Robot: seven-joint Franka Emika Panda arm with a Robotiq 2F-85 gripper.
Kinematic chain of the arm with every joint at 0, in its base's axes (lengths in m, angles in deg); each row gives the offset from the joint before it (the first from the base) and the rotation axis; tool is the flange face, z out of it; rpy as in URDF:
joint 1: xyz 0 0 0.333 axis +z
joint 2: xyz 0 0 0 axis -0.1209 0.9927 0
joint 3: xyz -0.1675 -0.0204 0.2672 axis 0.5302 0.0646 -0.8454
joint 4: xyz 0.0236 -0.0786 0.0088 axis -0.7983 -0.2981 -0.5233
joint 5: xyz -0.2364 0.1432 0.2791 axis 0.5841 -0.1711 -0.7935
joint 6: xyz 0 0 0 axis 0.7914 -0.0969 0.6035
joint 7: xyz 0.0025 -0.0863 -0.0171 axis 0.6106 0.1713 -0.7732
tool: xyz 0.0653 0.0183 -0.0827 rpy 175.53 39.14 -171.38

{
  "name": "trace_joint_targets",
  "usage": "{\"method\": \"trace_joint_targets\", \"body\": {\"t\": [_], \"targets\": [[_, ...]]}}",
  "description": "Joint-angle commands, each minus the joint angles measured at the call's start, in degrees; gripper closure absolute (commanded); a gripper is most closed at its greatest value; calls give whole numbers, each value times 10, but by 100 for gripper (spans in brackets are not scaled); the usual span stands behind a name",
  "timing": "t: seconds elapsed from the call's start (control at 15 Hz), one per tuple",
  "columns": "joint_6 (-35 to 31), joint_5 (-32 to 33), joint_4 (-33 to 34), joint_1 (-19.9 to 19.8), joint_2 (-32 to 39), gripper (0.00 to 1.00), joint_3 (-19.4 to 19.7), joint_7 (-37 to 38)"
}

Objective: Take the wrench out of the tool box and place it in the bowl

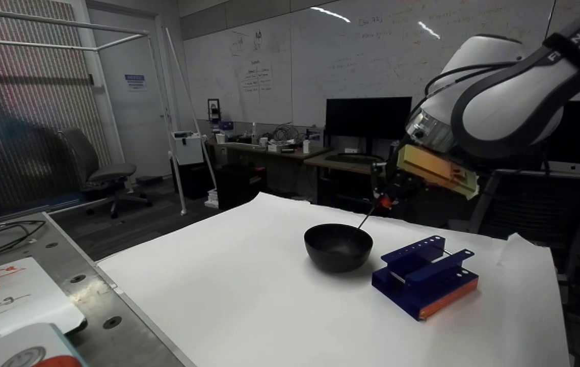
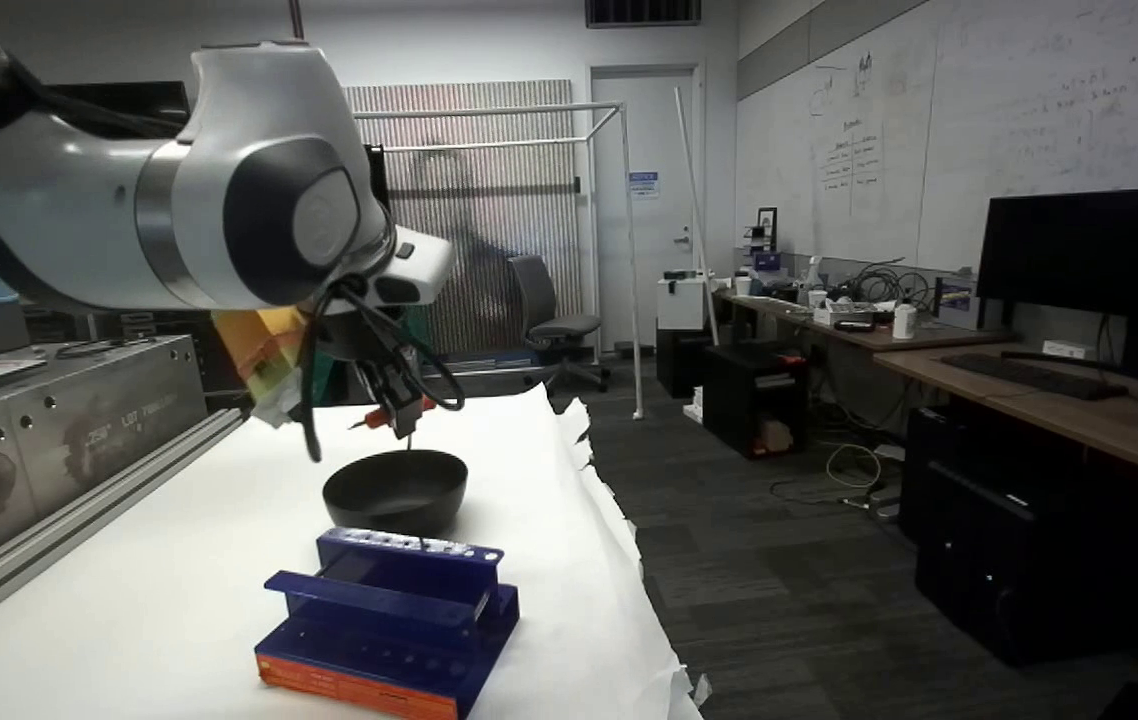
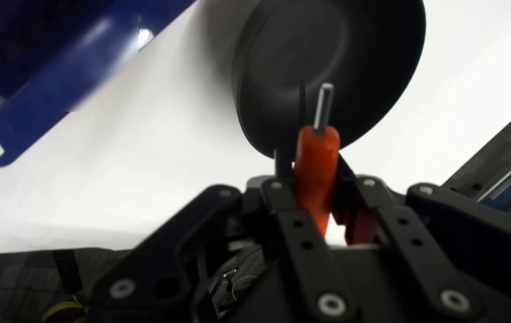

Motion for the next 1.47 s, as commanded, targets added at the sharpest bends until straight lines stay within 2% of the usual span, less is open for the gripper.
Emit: {"method": "trace_joint_targets", "body": {"t": [0.0,0.6,0.67,0.73,0.87,1.07,1.13,1.27,1.33,1.4], "targets": [[-43,-23,-1,8,35,92,-10,22],[-92,-27,19,7,111,91,-35,49],[-93,-34,23,4,117,77,-44,47],[-96,-32,26,4,123,53,-46,49],[-95,-21,32,8,135,50,-44,54],[-89,-21,39,4,150,26,-47,51],[-84,-59,41,36,147,19,-18,19],[-65,-66,42,43,133,3,-10,2],[-52,-17,39,35,120,0,-10,28],[-35,10,36,48,101,0,13,29]]}}
